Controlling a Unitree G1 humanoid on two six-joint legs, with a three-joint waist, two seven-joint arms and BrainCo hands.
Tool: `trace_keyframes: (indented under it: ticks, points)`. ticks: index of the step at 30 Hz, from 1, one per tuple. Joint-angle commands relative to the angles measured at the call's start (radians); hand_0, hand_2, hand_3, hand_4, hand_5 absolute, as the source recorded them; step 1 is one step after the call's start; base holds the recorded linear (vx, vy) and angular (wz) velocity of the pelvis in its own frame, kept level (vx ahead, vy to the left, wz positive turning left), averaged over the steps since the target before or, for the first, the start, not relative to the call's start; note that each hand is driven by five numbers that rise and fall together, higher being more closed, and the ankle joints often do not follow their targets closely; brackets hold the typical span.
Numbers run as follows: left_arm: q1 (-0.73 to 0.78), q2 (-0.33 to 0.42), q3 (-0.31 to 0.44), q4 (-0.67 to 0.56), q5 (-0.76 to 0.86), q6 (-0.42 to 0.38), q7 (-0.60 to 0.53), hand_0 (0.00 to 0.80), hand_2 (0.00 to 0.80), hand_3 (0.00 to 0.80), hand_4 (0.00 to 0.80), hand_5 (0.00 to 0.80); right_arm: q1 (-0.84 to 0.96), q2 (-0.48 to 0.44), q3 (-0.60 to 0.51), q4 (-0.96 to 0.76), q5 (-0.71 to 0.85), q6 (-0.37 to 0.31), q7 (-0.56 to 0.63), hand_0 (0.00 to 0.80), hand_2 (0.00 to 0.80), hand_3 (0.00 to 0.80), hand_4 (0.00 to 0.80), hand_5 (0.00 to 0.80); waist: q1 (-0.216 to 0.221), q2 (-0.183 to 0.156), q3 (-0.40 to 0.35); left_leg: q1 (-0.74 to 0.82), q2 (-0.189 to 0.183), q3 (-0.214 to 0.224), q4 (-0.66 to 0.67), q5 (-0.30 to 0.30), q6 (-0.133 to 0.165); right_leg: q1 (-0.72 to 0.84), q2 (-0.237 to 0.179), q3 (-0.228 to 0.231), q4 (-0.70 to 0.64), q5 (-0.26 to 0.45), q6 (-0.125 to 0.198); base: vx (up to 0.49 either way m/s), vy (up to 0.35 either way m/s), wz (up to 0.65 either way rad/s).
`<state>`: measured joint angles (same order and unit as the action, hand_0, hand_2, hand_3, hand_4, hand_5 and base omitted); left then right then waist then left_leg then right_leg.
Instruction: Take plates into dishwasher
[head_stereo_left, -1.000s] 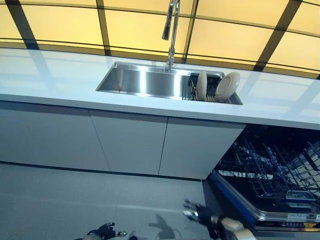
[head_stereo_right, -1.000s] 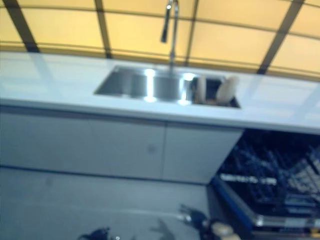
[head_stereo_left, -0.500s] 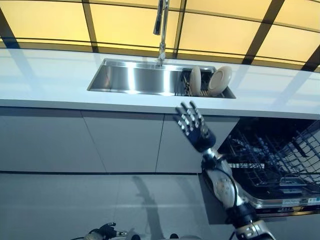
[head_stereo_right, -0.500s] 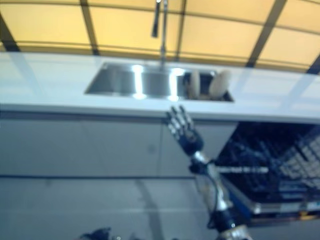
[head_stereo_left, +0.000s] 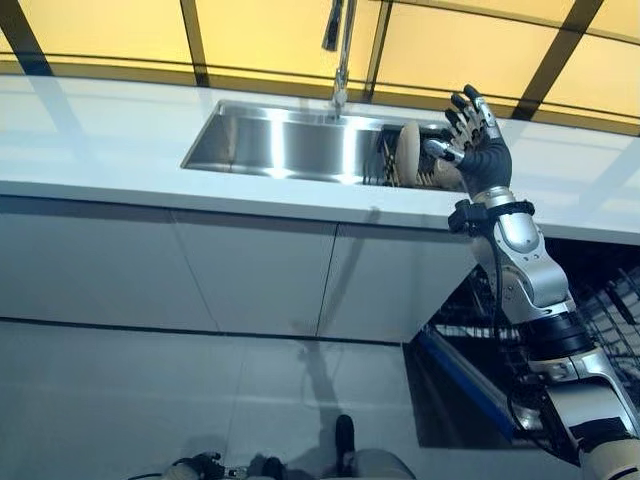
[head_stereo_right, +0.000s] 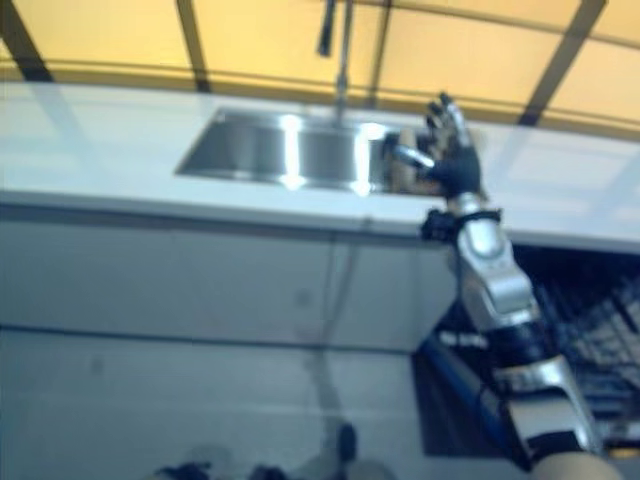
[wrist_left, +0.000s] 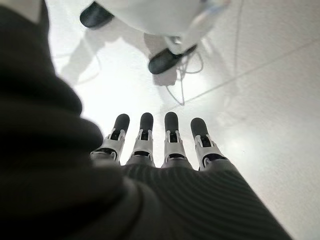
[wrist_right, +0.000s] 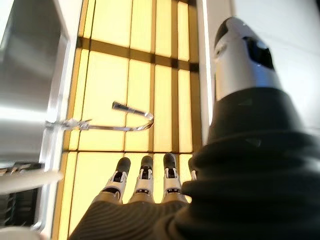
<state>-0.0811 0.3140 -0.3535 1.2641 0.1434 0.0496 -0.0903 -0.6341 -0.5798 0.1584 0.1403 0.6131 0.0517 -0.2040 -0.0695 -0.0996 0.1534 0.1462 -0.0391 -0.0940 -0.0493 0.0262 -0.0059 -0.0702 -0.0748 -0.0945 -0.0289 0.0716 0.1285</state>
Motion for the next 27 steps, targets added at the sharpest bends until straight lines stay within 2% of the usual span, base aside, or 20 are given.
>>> trace_keyframes:
  ticks: [1,2,3,4,5,7,8,9,11,12,13,14,16,18,20,21,22,24,27]
  points:
    - [-0.033,0.007,-0.045,0.032,0.071,-0.038,-0.004,0.0,0.0,0.0,0.0,0.0,-0.25,-0.134,-0.019,0.013,-0.048,0.024,-0.033,0.0,0.0,0.0,0.0,0.0,-0.022,0.023,-0.024,0.183,-0.088,-0.009,0.152,-0.311,0.06,-0.2,0.005,0.008,0.112,0.142,-0.02,0.451,-0.24,0.08]
    - [-0.035,0.007,-0.042,0.035,0.065,-0.034,-0.007,0.0,0.0,0.0,0.0,0.0,-0.267,-0.141,-0.012,0.022,-0.047,0.032,-0.04,0.0,0.0,0.0,0.0,0.0,-0.025,0.025,-0.038,0.2,-0.077,-0.006,0.165,-0.309,0.047,-0.194,0.008,0.011,0.124,0.13,-0.028,0.561,-0.325,0.22]
    - [-0.032,0.005,-0.037,0.042,0.052,-0.037,-0.015,0.0,0.0,0.0,0.0,0.0,-0.299,-0.152,0.006,0.038,-0.03,0.041,-0.042,0.0,0.0,0.0,0.0,0.0,-0.033,0.041,-0.067,0.233,-0.04,0.003,0.208,-0.246,0.003,-0.177,0.022,-0.001,0.135,0.102,-0.053,0.468,-0.306,0.23]
    - [-0.029,0.002,-0.038,0.046,0.044,-0.045,-0.017,0.0,0.0,0.0,0.0,0.0,-0.315,-0.151,0.022,0.044,-0.018,0.044,-0.048,0.0,0.0,0.0,0.0,0.0,-0.037,0.054,-0.086,0.234,-0.012,0.005,0.261,-0.134,-0.037,-0.155,0.039,-0.005,0.132,0.083,-0.073,0.512,-0.369,0.15]
    - [-0.028,0.0,-0.035,0.051,0.033,-0.062,-0.013,0.0,0.0,0.0,0.0,0.0,-0.326,-0.147,0.039,0.044,-0.019,0.047,-0.066,0.0,0.0,0.0,0.0,0.0,-0.038,0.055,-0.1,0.204,0.007,0.014,0.372,-0.02,-0.068,-0.119,0.052,0.015,0.12,0.062,-0.095,0.448,-0.353,0.01]
    - [-0.03,-0.007,-0.018,0.053,0.014,-0.095,0.008,0.0,0.0,0.0,0.0,0.0,-0.327,-0.138,0.058,0.031,-0.008,0.045,-0.084,0.0,0.0,0.0,0.0,0.0,-0.028,0.035,-0.107,0.109,0.001,0.034,0.618,0.069,-0.091,-0.055,0.052,0.05,0.102,0.038,-0.123,0.422,-0.361,0.18]
    - [-0.032,-0.011,-0.009,0.049,0.009,-0.111,0.016,0.0,0.0,0.0,0.0,0.0,-0.323,-0.134,0.065,0.017,-0.014,0.054,-0.096,0.0,0.0,0.0,0.0,0.0,-0.018,0.018,-0.104,0.043,-0.004,0.052,0.747,0.092,-0.095,-0.021,0.044,0.062,0.093,0.027,-0.139,0.386,-0.392,0.15]
    - [-0.035,-0.017,-0.002,0.033,0.014,-0.12,0.023,0.0,0.0,0.0,0.0,0.0,-0.315,-0.133,0.07,-0.001,-0.019,0.064,-0.114,0.0,0.0,0.0,0.0,0.0,-0.004,-0.01,-0.094,-0.076,-0.004,0.09,0.916,0.083,-0.084,0.019,0.03,0.071,0.09,0.009,-0.159,0.353,-0.367,-0.09]
    - [-0.039,-0.019,-0.006,0.01,0.023,-0.13,0.032,0.0,0.0,0.0,0.0,0.0,-0.307,-0.132,0.071,-0.012,-0.021,0.073,-0.137,0.0,0.0,0.0,0.0,0.0,0.009,-0.017,-0.085,-0.174,0.015,0.119,0.989,0.021,-0.056,0.05,0.033,0.066,0.088,-0.01,-0.17,0.271,-0.254,-0.13]
    - [-0.052,-0.013,-0.018,-0.009,0.008,-0.141,0.038,0.0,0.0,0.0,0.0,0.0,-0.299,-0.123,0.064,-0.011,-0.025,0.084,-0.168,0.0,0.0,0.0,0.0,0.0,0.027,-0.022,-0.066,-0.269,0.031,0.147,0.902,-0.034,-0.022,0.093,0.043,0.07,0.084,-0.039,-0.169,0.277,-0.178,-0.03]
    - [-0.058,-0.013,-0.02,-0.013,0.004,-0.147,0.044,0.0,0.0,0.0,0.0,0.0,-0.295,-0.118,0.063,-0.008,-0.02,0.085,-0.174,0.0,0.0,0.0,0.0,0.0,0.033,-0.022,-0.06,-0.285,0.035,0.156,0.867,-0.05,-0.013,0.105,0.047,0.072,0.081,-0.047,-0.169,0.38,-0.178,0.08]
    - [-0.074,-0.007,-0.025,-0.015,-0.002,-0.147,0.056,0.0,0.0,0.0,0.0,0.0,-0.291,-0.097,0.058,-0.002,-0.023,0.094,-0.195,0.0,0.0,0.0,0.0,0.0,0.049,-0.02,-0.045,-0.302,0.035,0.185,0.69,-0.07,-0.002,0.14,0.062,0.074,0.068,-0.067,-0.159,0.315,-0.093,0.14]
    - [-0.089,-0.006,-0.024,-0.008,-0.001,-0.141,0.07,0.0,0.0,0.0,0.0,0.0,-0.313,-0.076,0.061,0.023,-0.04,0.102,-0.228,0.0,0.0,0.0,0.0,0.0,0.07,-0.024,-0.033,-0.298,0.034,0.217,0.494,-0.069,-0.005,0.176,0.078,0.074,0.044,-0.083,-0.148,0.359,-0.062,0.05]
    - [-0.089,-0.011,-0.025,0.001,0.002,-0.137,0.085,0.0,0.0,0.0,0.0,0.0,-0.337,-0.074,0.073,0.05,-0.028,0.112,-0.253,0.0,0.0,0.0,0.0,0.0,0.091,-0.016,-0.03,-0.3,0.014,0.215,0.304,-0.029,-0.021,0.203,0.102,0.08,0.031,-0.095,-0.139,0.383,-0.012,-0.04]
    - [-0.061,-0.014,-0.02,0.011,0.006,-0.139,0.111,0.0,0.0,0.0,0.0,0.0,-0.361,-0.084,0.092,0.093,0.004,0.103,-0.262,0.0,0.0,0.0,0.0,0.0,0.133,0.001,-0.034,-0.336,0.004,0.171,0.075,0.092,-0.052,0.257,0.14,0.114,0.016,-0.115,-0.137,0.442,-0.008,-0.01]
    - [-0.046,-0.014,-0.017,0.015,0.002,-0.144,0.123,0.0,0.0,0.0,0.0,0.0,-0.371,-0.086,0.1,0.111,0.012,0.1,-0.254,0.0,0.0,0.0,0.0,0.0,0.15,0.003,-0.033,-0.344,0.001,0.151,0.01,0.129,-0.059,0.281,0.147,0.132,0.016,-0.125,-0.137,0.394,-0.008,-0.39]
    - [-0.027,-0.011,-0.009,0.019,-0.01,-0.151,0.136,0.0,0.0,0.0,0.0,0.0,-0.386,-0.091,0.109,0.136,0.022,0.092,-0.236,0.0,0.0,0.0,0.0,0.0,0.168,0.004,-0.031,-0.366,-0.003,0.136,-0.019,0.139,-0.063,0.303,0.153,0.153,0.018,-0.137,-0.138,0.362,0.018,-0.71]
    - [0.002,-0.002,0.01,0.017,-0.027,-0.157,0.141,0.0,0.0,0.0,0.0,0.0,-0.407,-0.111,0.122,0.168,0.05,0.093,-0.206,0.0,0.0,0.0,0.0,0.0,0.187,0.01,-0.03,-0.387,0.001,0.136,-0.011,0.148,-0.068,0.33,0.159,0.184,0.027,-0.162,-0.14,0.332,0.081,-0.84]
    - [0.009,0.005,0.03,0.02,-0.045,-0.149,0.131,0.0,0.0,0.0,0.0,0.0,-0.423,-0.128,0.122,0.218,0.059,0.095,-0.182,0.0,0.0,0.0,0.0,0.0,0.187,0.006,-0.038,-0.378,0.015,0.138,0.058,0.124,-0.047,0.335,0.134,0.198,0.047,-0.19,-0.131,0.276,0.151,-0.52]
